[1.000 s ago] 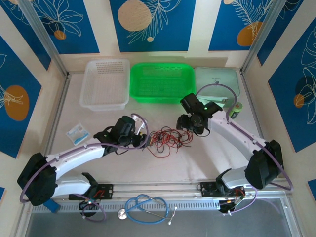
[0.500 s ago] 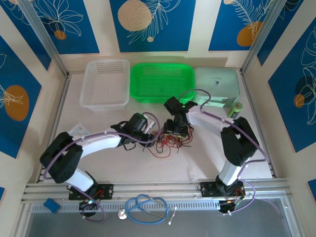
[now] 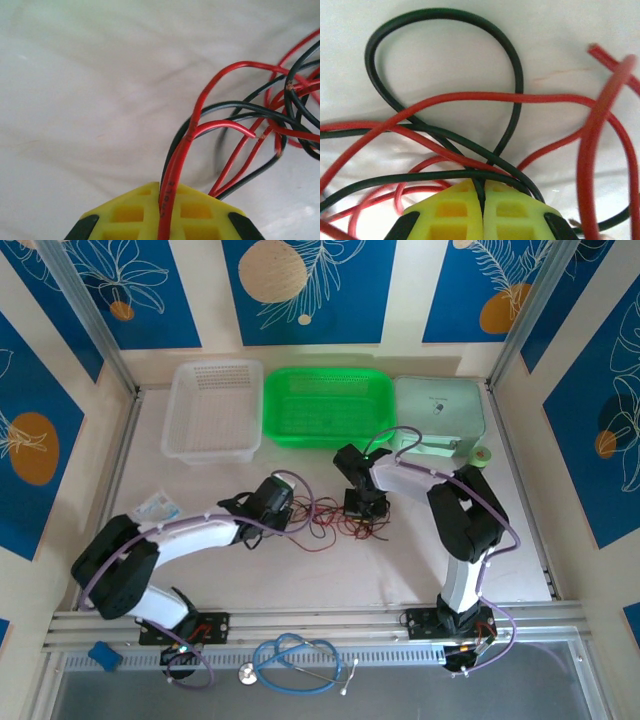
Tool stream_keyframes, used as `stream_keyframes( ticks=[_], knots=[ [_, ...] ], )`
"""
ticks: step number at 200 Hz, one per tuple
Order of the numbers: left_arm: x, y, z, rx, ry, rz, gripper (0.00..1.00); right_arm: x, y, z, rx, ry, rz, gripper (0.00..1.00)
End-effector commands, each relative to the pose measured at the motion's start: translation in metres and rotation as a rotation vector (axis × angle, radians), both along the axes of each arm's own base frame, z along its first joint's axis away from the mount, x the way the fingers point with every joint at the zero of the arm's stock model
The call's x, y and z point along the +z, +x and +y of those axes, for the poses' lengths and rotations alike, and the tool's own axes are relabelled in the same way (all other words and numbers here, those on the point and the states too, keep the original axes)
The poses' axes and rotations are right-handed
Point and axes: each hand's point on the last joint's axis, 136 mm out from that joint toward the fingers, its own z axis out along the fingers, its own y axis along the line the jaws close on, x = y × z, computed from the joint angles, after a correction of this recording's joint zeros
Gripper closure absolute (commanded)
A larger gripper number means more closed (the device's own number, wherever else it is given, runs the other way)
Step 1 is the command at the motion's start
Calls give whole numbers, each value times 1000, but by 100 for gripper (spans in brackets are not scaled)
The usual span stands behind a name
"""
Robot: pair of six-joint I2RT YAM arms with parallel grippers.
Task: Untangle the cables
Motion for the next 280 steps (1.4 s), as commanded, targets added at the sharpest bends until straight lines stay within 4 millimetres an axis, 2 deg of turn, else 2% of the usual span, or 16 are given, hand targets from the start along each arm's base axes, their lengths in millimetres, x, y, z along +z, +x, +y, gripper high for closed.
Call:
stream_keyframes(
  ticks=[1, 36, 50, 57, 76, 110, 122, 131, 147, 168, 193, 206, 222, 248, 280],
  knots=[
    [28, 8, 31, 81, 74, -116, 100, 15, -8, -30, 22, -100, -13, 100],
    [76, 14, 23, 16, 5, -250, 100, 38, 1, -15, 89, 26, -104, 100],
    [87, 15, 20, -4, -15, -285, 100, 44, 2, -15, 70, 69, -113, 100],
    [89, 15, 19, -8, -17, -292, 96, 44, 3, -15, 57, 85, -113, 100],
    [78, 14, 21, -4, 10, -263, 92, 39, 2, -20, 11, 97, -97, 100],
    [25, 4, 32, 68, 70, -105, 90, 22, -6, -39, -57, 25, -37, 100],
    [8, -2, 38, 112, 82, -53, 82, 19, -9, -45, -66, -3, -24, 100],
    [-1, -7, 39, 128, 74, -22, 70, 19, -11, -47, -66, -13, -17, 99],
    [-5, -14, 36, 127, 28, 7, 54, 22, -13, -47, -61, -13, -15, 93],
    [15, -17, 35, 121, -20, -21, 40, 40, -16, -44, -45, 8, -38, 83],
    [52, -16, 41, 118, -16, -71, 33, 75, -20, -36, -5, 43, -91, 66],
    [69, -16, 43, 113, -15, -85, 31, 93, -23, -31, 17, 61, -121, 56],
    [81, -18, 38, 92, -36, -77, 29, 112, -26, -21, 37, 98, -156, 47],
    [82, -18, 16, 43, -114, -36, 29, 131, -21, 17, 58, 264, -191, 46],
    [66, -7, -13, 8, -178, 6, 35, 124, 1, 76, 63, 466, -150, 48]
  ],
)
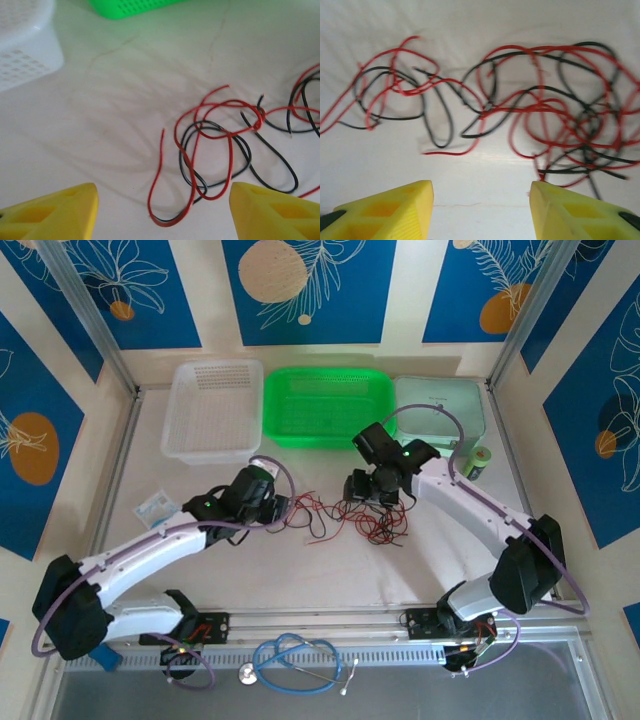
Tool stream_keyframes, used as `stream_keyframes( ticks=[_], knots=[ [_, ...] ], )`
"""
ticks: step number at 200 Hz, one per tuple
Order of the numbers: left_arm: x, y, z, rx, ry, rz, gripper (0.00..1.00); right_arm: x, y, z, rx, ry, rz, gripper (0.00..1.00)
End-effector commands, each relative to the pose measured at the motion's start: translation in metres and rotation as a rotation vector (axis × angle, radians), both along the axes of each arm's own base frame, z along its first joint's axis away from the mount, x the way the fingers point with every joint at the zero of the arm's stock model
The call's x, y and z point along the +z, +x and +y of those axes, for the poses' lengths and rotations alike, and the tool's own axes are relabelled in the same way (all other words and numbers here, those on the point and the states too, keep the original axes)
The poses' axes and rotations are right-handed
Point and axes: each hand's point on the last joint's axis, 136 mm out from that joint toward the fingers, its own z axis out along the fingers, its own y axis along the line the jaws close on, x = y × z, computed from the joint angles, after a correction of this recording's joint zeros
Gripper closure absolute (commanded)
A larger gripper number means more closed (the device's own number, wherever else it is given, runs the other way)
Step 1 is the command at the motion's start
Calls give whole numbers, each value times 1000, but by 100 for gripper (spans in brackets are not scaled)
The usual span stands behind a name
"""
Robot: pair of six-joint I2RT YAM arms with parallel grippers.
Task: Untangle the cables
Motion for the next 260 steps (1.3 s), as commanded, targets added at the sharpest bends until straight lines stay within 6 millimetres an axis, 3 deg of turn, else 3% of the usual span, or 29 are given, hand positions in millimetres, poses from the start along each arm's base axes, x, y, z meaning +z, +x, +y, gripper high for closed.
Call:
stream_keyframes(
  ticks=[1, 46, 60, 70, 90, 127, 137, 157, 173, 187, 212, 235, 260],
  knots=[
    [-10, 6, -22, -38, -59, 47, 35, -5, 13, 50, 25, 172, 62, 48],
    [-61, 17, -43, -60, -37, 119, 47, -48, 43, 104, 58, 183, 162, 52],
    [-79, 15, -41, -52, -32, 140, 54, -66, 48, 115, 53, 205, 217, 58],
    [-90, 12, -36, -33, -20, 147, 58, -78, 50, 118, 34, 218, 264, 70],
    [-107, 6, -14, 23, 39, 154, 64, -103, 50, 111, -17, 226, 338, 82],
    [-125, -3, 45, 185, 249, 164, 70, -125, 43, 67, -99, 149, 363, 84],
    [-125, -2, 51, 214, 247, 165, 71, -125, 42, 56, -109, 126, 355, 84],
    [-116, 5, 54, 254, 256, 144, 74, -119, 42, 42, -110, 96, 331, 83],
    [-106, 10, 54, 271, 261, 124, 75, -106, 44, 44, -80, 111, 292, 80],
    [-93, 14, 49, 260, 231, 104, 74, -83, 46, 51, -45, 149, 245, 78],
    [-54, 20, 40, 227, 187, 37, 63, -32, 46, 54, -11, 202, 135, 68],
    [-14, 20, 27, 161, 164, -30, 48, 1, 38, 35, -38, 185, 60, 58],
    [16, 11, -3, 33, 148, -66, 40, 9, 21, -1, -125, 149, 40, 53]
  ],
)
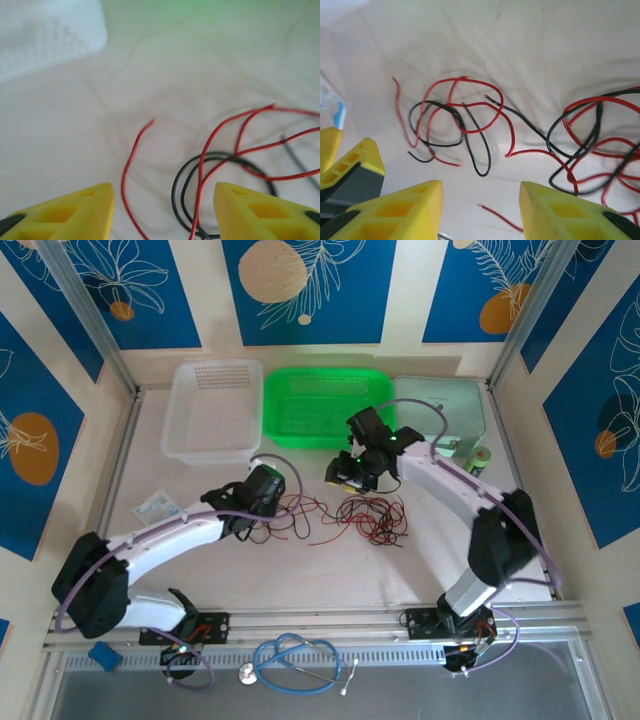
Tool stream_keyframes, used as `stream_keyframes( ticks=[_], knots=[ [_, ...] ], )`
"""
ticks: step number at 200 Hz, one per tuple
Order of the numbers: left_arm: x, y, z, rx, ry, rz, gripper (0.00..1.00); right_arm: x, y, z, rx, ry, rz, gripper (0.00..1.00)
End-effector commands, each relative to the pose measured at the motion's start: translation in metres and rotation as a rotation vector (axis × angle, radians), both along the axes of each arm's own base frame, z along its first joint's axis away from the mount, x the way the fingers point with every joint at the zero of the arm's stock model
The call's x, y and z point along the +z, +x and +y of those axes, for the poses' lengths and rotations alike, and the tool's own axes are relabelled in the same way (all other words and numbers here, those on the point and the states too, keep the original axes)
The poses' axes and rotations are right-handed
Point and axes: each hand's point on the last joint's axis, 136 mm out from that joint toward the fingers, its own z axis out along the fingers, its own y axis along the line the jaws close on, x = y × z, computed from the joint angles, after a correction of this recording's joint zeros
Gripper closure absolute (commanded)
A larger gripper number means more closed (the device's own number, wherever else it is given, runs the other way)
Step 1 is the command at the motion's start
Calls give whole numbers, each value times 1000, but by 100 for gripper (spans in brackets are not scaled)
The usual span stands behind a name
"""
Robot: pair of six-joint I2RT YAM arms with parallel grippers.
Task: Untangle the cables
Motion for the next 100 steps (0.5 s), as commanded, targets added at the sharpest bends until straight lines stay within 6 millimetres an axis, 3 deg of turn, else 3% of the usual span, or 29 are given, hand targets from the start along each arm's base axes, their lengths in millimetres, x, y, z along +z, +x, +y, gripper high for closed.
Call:
stream_keyframes(
  ticks=[1, 36, 61, 79, 100],
  knots=[
    [28, -11, -21, -121, 32, -21, 40, 1, -22, -41, -80, -78, 23, 53],
    [46, -38, -110, -434, -13, -15, 32, -27, -50, -95, -225, -96, 86, 53],
    [32, -51, -173, -604, -32, 25, 27, -55, -59, -112, -279, -77, 136, 51],
    [13, -45, -200, -633, -20, 42, 26, -72, -58, -116, -293, -78, 166, 50],
    [-12, -30, -218, -642, 48, 51, 25, -91, -54, -117, -301, -99, 194, 47]
  ],
)
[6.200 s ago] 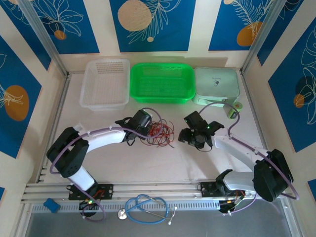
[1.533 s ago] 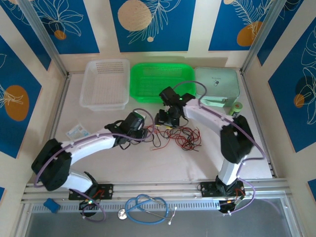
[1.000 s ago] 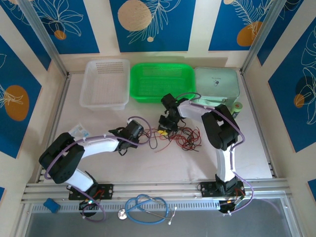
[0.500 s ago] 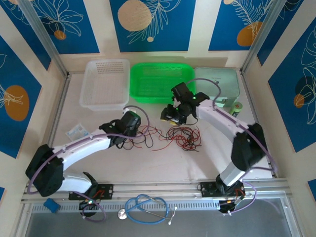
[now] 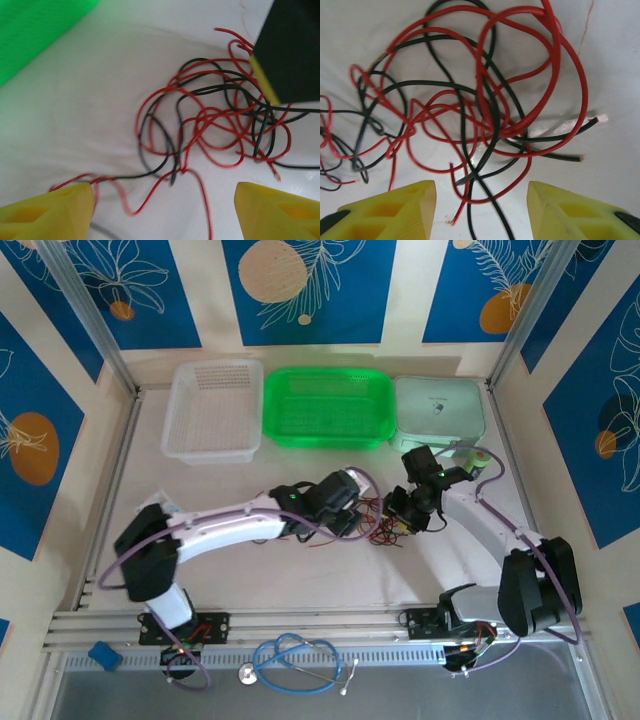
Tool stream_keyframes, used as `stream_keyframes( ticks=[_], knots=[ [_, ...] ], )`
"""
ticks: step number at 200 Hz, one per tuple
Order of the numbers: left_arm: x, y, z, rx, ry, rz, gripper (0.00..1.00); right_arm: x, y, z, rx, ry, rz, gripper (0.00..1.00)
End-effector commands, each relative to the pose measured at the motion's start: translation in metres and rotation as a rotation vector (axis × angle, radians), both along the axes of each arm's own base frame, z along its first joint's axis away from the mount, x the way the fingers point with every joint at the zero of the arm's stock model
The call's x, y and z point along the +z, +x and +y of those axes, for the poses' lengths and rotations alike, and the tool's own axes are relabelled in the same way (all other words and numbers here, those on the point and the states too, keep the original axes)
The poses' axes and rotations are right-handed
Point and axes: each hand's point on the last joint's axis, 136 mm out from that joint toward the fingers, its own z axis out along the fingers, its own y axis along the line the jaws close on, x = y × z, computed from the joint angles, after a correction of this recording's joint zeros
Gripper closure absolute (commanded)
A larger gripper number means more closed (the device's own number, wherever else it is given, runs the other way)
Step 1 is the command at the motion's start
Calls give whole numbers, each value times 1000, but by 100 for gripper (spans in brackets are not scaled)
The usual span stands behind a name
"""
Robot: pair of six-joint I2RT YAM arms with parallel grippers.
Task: Untangle the cables
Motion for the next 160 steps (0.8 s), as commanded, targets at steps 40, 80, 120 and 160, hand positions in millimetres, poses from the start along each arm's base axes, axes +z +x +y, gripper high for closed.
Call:
stream_keyframes(
  ticks=[40, 80, 120, 160],
  knots=[
    [-66, 49, -38, -31, 116, 20, 27, -49, 10, -7, -58, -42, 82, 52],
    [-93, 94, -14, 104, 182, 25, 81, -61, 1, -27, -95, -117, 111, 76],
    [-109, 115, 51, 289, 265, 28, 100, -58, -1, -51, -130, -180, 115, 86],
    [-106, 109, 98, 375, 283, 21, 100, -57, 3, -63, -150, -201, 120, 84]
  ],
)
